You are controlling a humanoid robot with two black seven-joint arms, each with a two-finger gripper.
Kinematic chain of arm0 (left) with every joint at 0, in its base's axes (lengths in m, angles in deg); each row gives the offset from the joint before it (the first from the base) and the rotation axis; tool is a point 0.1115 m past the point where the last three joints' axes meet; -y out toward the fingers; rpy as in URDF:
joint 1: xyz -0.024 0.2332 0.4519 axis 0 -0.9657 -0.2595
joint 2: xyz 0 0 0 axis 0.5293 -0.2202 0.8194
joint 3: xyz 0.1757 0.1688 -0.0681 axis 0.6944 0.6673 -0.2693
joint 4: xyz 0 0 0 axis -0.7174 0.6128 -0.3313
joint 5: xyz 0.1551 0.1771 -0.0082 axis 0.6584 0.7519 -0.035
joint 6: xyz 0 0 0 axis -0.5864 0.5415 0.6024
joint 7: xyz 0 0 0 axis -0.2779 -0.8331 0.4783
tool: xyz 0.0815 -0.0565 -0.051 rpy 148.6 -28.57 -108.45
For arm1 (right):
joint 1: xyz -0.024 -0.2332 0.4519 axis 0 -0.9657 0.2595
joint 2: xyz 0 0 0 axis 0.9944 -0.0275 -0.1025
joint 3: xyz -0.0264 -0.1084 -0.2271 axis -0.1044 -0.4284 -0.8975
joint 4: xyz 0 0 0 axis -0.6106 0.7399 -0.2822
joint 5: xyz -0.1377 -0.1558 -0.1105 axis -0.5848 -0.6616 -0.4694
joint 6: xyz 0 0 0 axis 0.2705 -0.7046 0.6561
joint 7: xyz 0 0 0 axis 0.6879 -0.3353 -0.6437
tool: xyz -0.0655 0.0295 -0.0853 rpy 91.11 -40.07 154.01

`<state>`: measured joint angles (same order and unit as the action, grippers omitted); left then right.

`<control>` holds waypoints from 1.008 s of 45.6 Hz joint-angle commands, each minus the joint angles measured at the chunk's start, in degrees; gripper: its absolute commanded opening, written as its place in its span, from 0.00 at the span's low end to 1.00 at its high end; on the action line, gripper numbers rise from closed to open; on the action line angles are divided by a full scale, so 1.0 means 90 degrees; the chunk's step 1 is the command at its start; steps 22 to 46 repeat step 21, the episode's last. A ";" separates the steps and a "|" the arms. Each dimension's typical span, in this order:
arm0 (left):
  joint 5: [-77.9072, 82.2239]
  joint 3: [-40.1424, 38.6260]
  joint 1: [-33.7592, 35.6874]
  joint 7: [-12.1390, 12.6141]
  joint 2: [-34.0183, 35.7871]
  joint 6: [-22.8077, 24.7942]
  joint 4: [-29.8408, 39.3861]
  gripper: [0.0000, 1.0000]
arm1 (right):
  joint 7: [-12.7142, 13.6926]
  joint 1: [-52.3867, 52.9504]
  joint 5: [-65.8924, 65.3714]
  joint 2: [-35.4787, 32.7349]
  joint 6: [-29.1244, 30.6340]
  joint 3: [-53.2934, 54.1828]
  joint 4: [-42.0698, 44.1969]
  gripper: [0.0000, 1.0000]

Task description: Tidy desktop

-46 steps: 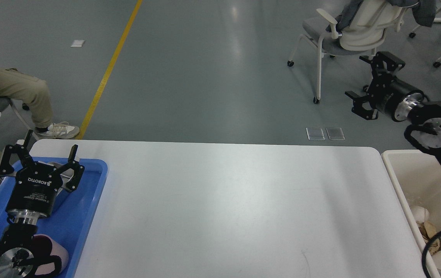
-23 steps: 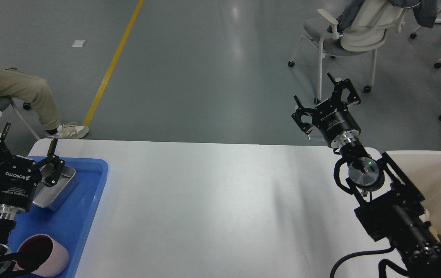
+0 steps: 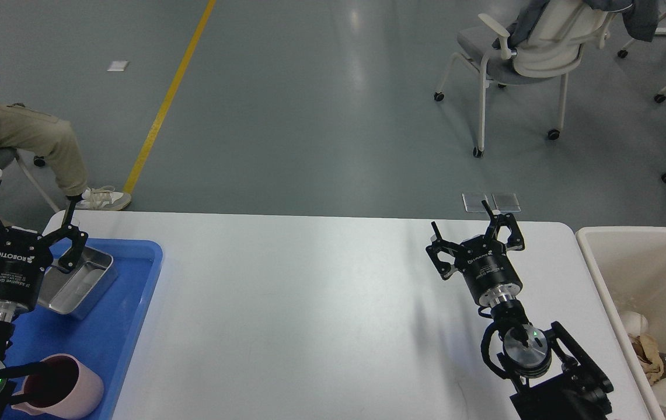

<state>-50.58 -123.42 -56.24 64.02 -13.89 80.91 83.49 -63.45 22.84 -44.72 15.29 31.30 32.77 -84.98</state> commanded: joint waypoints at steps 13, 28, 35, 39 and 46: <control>-0.0064 -0.0001 0.0053 0.0011 -0.0468 0.0079 -0.0277 0.97 | 0.0000 -0.0259 0.0038 -0.0121 0.0190 0.0220 0.0054 1.00; -0.0064 -0.0011 0.0063 0.0001 -0.0780 0.0089 -0.0277 0.97 | 0.0000 -0.0239 0.0038 -0.0111 0.0190 0.0220 0.0063 1.00; -0.0064 -0.0011 0.0063 0.0001 -0.0780 0.0089 -0.0277 0.97 | 0.0000 -0.0239 0.0038 -0.0111 0.0190 0.0220 0.0063 1.00; -0.0064 -0.0011 0.0063 0.0001 -0.0780 0.0089 -0.0277 0.97 | 0.0000 -0.0239 0.0038 -0.0111 0.0190 0.0220 0.0063 1.00; -0.0064 -0.0011 0.0063 0.0001 -0.0780 0.0089 -0.0277 0.97 | 0.0000 -0.0239 0.0038 -0.0111 0.0190 0.0220 0.0063 1.00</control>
